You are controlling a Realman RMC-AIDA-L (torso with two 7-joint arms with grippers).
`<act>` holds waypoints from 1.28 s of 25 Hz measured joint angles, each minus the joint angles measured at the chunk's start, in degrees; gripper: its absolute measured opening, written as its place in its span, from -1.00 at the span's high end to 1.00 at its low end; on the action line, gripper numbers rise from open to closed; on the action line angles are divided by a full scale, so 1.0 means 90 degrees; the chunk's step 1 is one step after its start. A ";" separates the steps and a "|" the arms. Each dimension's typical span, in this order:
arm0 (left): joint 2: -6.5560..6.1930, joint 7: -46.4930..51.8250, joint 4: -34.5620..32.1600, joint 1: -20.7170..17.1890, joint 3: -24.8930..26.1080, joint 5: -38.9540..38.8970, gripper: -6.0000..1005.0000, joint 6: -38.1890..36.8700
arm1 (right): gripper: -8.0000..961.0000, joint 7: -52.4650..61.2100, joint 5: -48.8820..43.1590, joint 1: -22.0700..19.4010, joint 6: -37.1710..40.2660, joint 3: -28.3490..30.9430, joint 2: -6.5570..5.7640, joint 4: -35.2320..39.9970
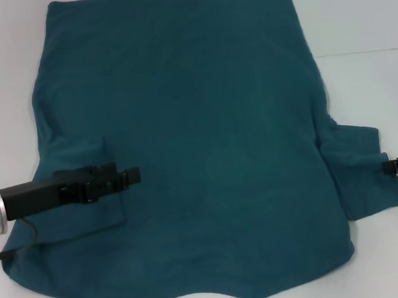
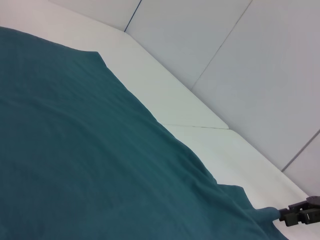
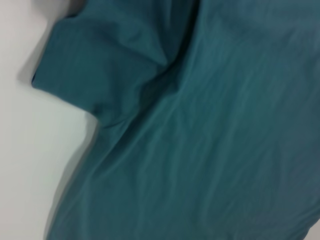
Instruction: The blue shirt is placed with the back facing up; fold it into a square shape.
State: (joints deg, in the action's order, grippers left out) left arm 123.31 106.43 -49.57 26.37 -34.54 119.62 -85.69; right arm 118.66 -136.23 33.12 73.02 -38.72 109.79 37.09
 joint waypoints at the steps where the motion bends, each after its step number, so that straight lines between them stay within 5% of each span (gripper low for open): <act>1: 0.0000 0.0000 0.0000 0.0000 0.0000 0.0000 -0.44 0.0000 | 0.07 0.0005 0.0000 0.0003 -0.0036 -0.0003 0.0005 0.0000; 20: -0.0016 0.0000 0.0000 0.0000 0.0000 -0.0054 -0.44 0.0000 | 0.07 0.0138 0.0001 0.0181 -0.0249 -0.0061 0.0149 -0.0026; 32: -0.0039 -0.0002 0.0000 -0.0025 0.0000 -0.0166 -0.44 -0.0001 | 0.49 0.0294 0.0000 0.0257 -0.0297 -0.0251 0.0166 -0.0015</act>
State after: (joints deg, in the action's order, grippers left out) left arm 122.96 106.41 -49.57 26.14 -34.54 118.13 -85.70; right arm 121.31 -136.23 35.44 70.34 -40.97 111.28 36.96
